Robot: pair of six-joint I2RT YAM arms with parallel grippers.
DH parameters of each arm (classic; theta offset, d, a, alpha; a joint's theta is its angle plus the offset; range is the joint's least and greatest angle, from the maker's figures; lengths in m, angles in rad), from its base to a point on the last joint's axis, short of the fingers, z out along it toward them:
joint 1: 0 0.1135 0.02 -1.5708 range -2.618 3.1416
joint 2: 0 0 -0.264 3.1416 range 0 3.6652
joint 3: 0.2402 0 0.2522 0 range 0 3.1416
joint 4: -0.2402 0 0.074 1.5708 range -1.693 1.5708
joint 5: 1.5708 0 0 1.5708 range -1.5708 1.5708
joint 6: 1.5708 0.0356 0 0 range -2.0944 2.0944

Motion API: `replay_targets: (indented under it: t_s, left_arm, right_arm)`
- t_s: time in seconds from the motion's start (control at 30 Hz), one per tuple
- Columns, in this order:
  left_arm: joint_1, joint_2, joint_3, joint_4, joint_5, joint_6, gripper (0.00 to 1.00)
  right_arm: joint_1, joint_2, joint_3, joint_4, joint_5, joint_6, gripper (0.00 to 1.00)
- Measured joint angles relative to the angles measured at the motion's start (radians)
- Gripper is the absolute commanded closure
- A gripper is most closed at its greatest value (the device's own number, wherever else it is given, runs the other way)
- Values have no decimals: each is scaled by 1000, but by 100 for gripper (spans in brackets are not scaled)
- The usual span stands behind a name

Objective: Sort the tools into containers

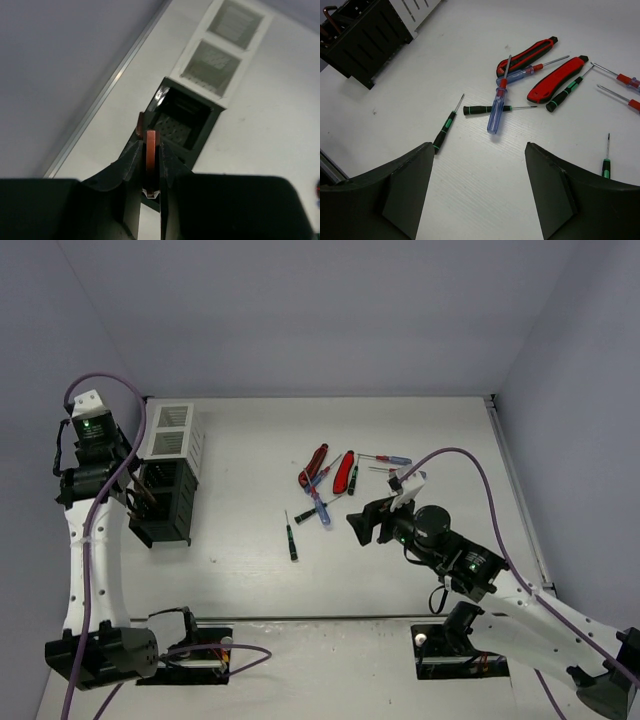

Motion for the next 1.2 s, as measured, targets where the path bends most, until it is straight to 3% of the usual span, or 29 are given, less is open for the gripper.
replay_targets:
  t_s: [0.2,0.3,0.43,0.47,0.87,1.0,1.2]
  left_arm:
    - [57,50,-120,35,2,-16,100]
    - [79,50,-162,57,16,-35,85]
    - [98,50,-188,75,28,-62,49]
    - [100,49,-189,79,31,-68,46]
    - [90,-17,-67,35,128,-112,42]
    - [-40,-46,-24,-11,175,-152,42]
    - [-457,3,-14,-49,196,-232,42]
  right_arm:
    - [0,-34,-20,-16,0,11,30]
    - [0,-40,-27,-24,0,12,29]
    - [0,-35,-27,-29,1,13,29]
    - [0,-33,-27,-29,2,13,29]
    - [0,103,-26,-37,57,43,31]
    - [0,137,-24,-45,99,69,32]
    - [0,157,-23,-57,158,104,32]
